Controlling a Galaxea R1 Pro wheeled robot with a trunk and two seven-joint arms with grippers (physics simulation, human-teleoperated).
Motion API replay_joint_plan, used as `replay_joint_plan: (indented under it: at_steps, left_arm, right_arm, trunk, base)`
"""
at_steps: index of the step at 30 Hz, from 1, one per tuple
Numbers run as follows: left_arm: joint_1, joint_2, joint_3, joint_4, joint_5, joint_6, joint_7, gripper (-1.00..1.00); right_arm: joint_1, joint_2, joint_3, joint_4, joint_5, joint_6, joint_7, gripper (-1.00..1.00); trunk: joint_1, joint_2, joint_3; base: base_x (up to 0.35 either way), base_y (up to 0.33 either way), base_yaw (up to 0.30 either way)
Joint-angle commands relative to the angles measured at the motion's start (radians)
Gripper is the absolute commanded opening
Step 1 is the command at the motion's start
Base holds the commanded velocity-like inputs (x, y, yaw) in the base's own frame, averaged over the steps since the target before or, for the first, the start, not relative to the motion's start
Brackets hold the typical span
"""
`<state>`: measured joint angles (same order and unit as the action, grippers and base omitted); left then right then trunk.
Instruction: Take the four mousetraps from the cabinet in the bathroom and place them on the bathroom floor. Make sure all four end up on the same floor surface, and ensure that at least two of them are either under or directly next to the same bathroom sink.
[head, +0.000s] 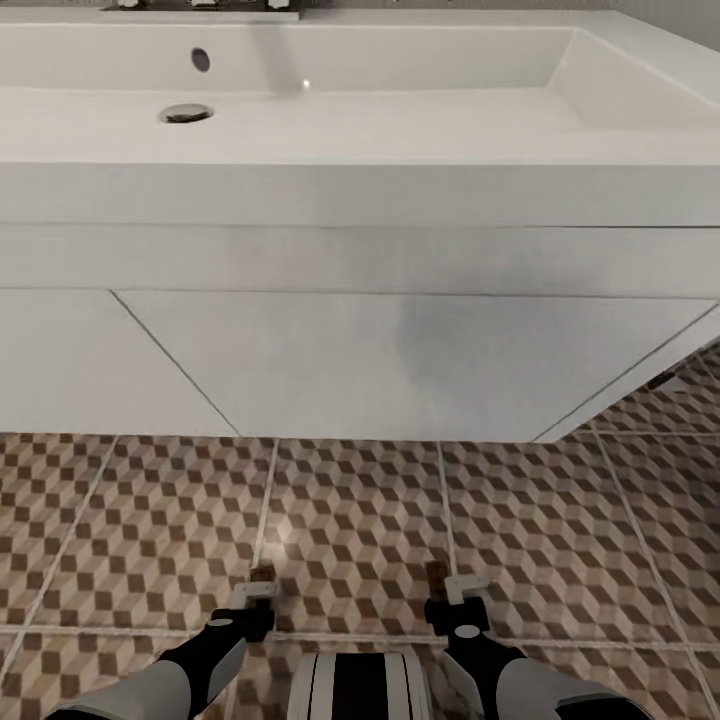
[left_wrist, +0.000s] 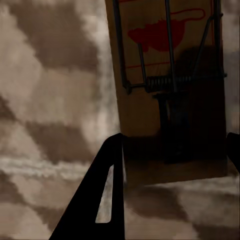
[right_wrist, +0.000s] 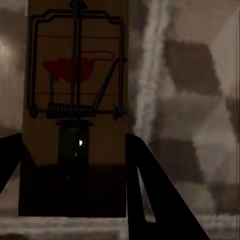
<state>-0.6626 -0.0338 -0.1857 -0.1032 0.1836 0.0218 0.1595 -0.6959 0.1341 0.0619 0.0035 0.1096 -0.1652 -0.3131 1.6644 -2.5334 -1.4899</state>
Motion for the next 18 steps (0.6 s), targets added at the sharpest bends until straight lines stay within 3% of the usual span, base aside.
replay_joint_plan:
  at_steps: [1, 7, 18]
  left_arm:
    - [0.0, 0.0, -0.009, -0.001, 0.008, 0.003, 0.007, -1.0]
    - [0.0, 0.0, -0.009, -0.002, 0.008, 0.003, 0.008, -1.0]
    - [0.0, 0.0, -0.009, -0.003, 0.008, 0.003, 0.008, -1.0]
  right_arm:
    - [-0.001, 0.0, 0.006, 0.001, 0.004, 0.0, -0.006, -1.0]
    - [-0.001, -0.001, 0.006, 0.001, 0.004, 0.0, -0.005, -1.0]
    - [-0.001, 0.0, 0.006, 0.001, 0.003, 0.002, -0.004, -1.0]
  trunk:
    - [0.0, 0.0, -0.001]
    - [0.0, 0.0, -0.001]
    - [0.0, 0.0, -0.001]
  base:
    - [0.323, 0.0, 0.0]
    - [0.245, 0.0, 0.0]
    - [0.018, 0.0, 0.0]
